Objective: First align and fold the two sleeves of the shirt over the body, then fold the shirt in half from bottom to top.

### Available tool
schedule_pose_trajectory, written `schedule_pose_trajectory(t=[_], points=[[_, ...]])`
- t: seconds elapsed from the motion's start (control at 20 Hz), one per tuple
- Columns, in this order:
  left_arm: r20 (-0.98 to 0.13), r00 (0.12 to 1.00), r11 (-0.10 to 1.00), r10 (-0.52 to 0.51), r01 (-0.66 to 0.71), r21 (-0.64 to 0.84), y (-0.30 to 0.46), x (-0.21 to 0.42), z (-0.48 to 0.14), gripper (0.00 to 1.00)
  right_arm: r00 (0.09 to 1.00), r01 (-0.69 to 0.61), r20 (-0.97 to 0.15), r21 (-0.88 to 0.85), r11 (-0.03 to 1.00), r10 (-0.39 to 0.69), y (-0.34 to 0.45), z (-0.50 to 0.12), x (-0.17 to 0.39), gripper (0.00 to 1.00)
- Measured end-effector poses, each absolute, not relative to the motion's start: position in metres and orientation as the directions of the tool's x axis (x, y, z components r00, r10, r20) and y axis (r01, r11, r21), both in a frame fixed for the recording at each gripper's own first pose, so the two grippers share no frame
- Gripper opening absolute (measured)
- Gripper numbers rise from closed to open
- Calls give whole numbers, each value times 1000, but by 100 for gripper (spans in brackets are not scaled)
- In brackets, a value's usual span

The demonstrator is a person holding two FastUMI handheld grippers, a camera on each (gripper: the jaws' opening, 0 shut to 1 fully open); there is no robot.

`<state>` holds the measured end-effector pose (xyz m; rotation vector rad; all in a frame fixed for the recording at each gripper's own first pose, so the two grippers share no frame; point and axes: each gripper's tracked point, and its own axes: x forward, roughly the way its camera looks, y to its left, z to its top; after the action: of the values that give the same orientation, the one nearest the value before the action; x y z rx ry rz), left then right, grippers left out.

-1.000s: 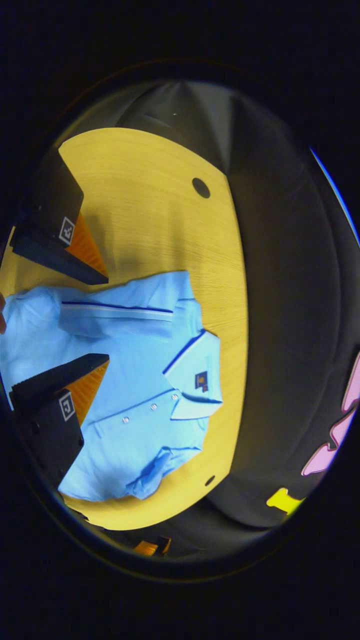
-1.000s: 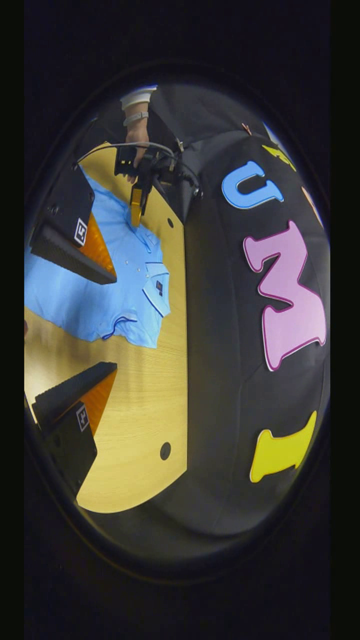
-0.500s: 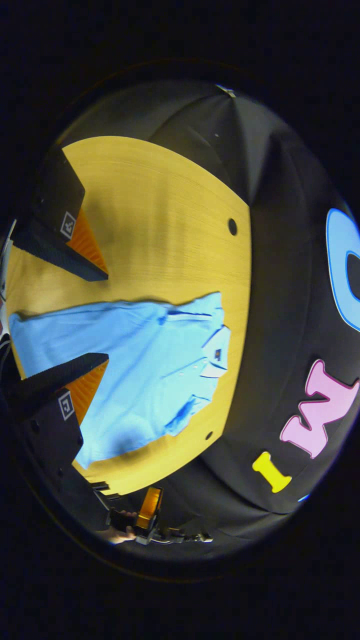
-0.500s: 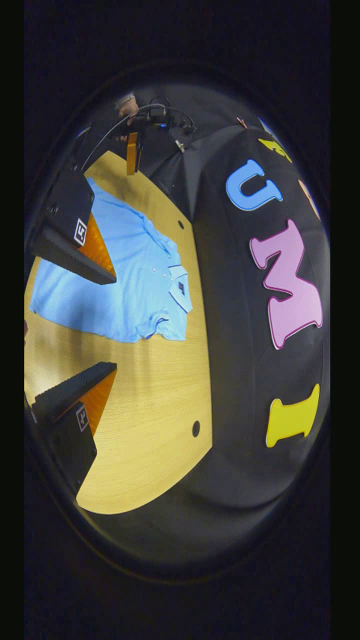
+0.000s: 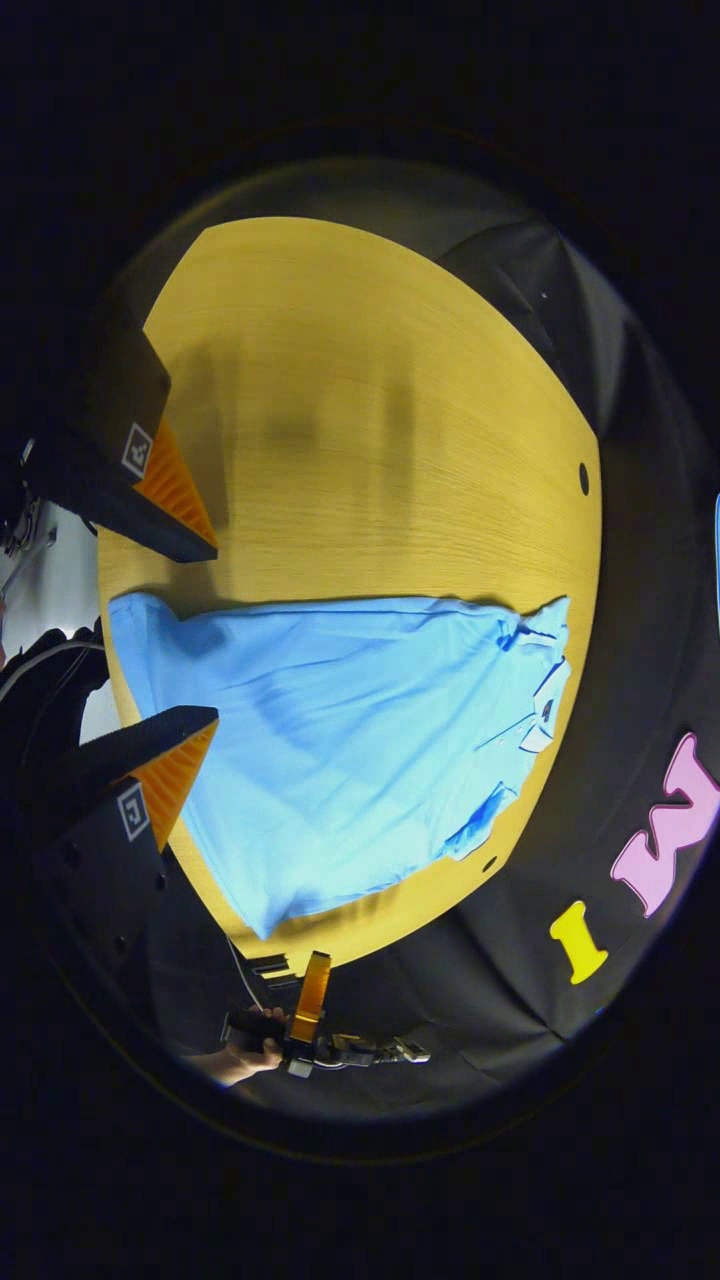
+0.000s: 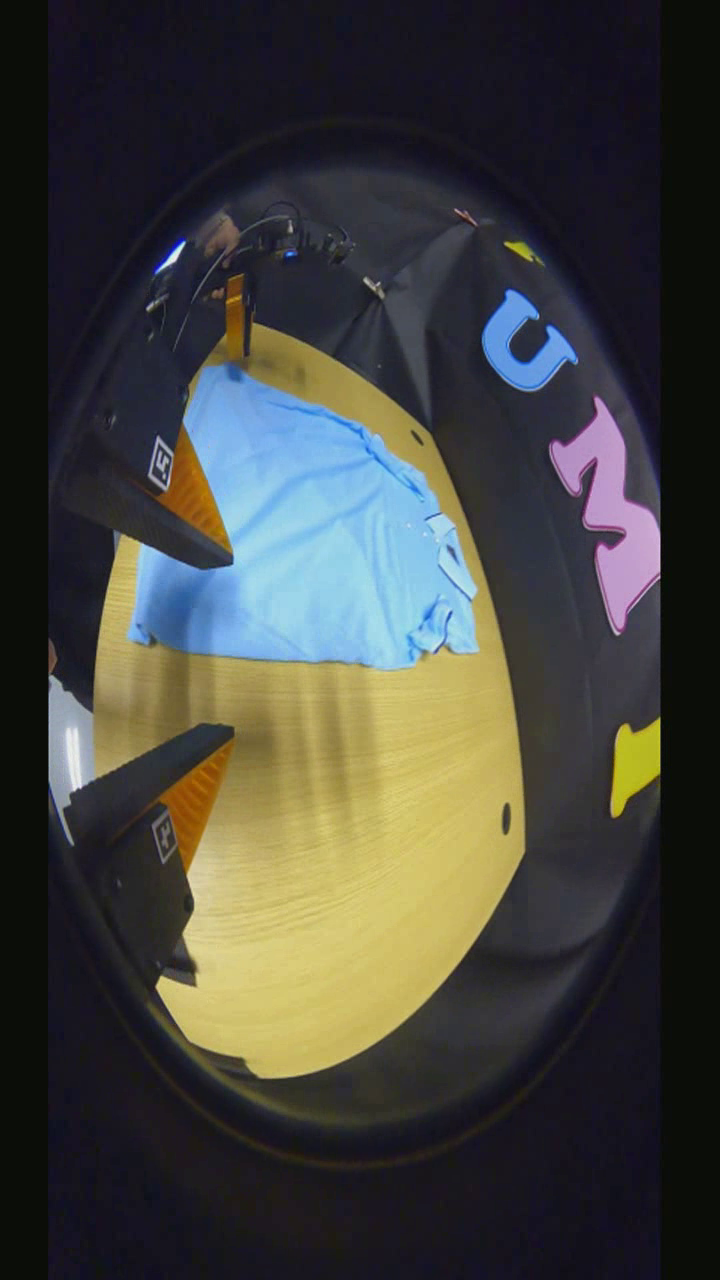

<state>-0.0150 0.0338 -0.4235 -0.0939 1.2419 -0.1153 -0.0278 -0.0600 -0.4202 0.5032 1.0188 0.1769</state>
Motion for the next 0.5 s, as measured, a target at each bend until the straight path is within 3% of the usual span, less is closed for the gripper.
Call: schedule_pose_trajectory(t=[0.3, 0.5], points=[[-960, 238, 989, -148, 56, -138, 25, -29, -442, 94, 422, 107, -777, 555, 825, 467, -26, -439, -57, 98], [-958, 230, 985, -173, 55, -165, 22, -26, -442, 91, 300, 177, -733, 671, 720, 610, 6, -433, -71, 95]])
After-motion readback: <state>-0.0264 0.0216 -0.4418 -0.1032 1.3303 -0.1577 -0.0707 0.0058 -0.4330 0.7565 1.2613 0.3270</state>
